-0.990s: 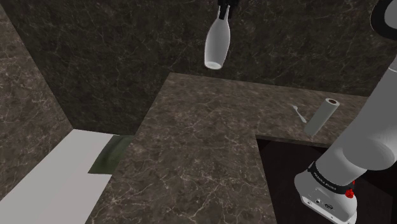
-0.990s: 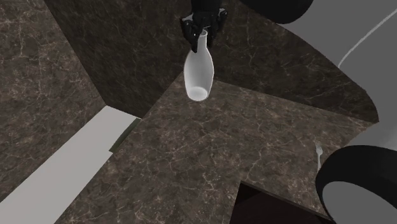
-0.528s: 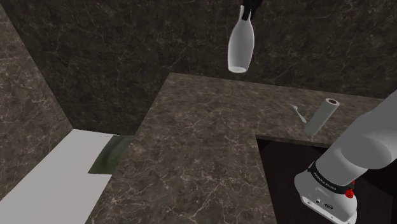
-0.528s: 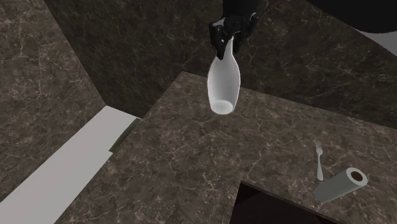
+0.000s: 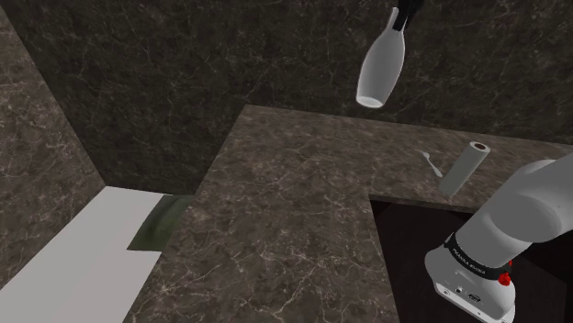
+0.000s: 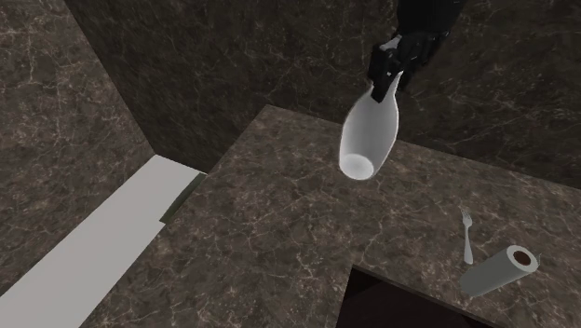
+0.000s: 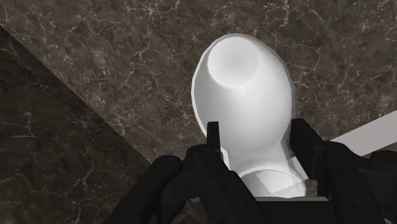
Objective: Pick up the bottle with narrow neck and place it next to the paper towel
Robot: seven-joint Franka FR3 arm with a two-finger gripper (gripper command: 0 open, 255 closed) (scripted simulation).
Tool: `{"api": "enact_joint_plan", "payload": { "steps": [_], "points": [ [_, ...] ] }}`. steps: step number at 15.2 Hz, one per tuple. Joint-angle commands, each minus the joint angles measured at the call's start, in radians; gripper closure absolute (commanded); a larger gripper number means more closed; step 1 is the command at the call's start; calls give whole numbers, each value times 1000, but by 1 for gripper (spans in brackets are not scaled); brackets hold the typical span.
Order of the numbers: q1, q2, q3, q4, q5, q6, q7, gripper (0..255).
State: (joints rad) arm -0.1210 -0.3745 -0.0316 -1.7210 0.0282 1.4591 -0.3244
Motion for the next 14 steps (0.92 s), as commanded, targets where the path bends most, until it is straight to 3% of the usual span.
{"api": "enact_joint_plan", "payload": {
  "steps": [1,14],
  "points": [
    [-10,-57,-22,-47,-7,-11,-33,255],
    [-75,-337,-186,-175,-109,-159,-250,255]
  ]
}}
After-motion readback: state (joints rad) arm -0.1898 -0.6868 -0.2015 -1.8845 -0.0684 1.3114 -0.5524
